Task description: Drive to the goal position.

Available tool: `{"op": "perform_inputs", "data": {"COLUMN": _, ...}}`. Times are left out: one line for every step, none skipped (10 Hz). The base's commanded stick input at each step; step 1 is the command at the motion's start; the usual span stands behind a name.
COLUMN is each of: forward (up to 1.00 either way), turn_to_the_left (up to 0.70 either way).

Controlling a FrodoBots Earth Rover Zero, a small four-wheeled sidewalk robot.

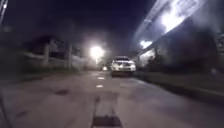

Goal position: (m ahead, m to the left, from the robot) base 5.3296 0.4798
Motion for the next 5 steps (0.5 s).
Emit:
{"op": "perform_inputs", "data": {"forward": 0.70, "turn_to_the_left": 0.00}}
{"op": "perform_inputs", "data": {"forward": 0.70, "turn_to_the_left": 0.00}}
{"op": "perform_inputs", "data": {"forward": 0.70, "turn_to_the_left": 0.00}}
{"op": "perform_inputs", "data": {"forward": 0.70, "turn_to_the_left": 0.00}}
{"op": "perform_inputs", "data": {"forward": 0.70, "turn_to_the_left": 0.00}}
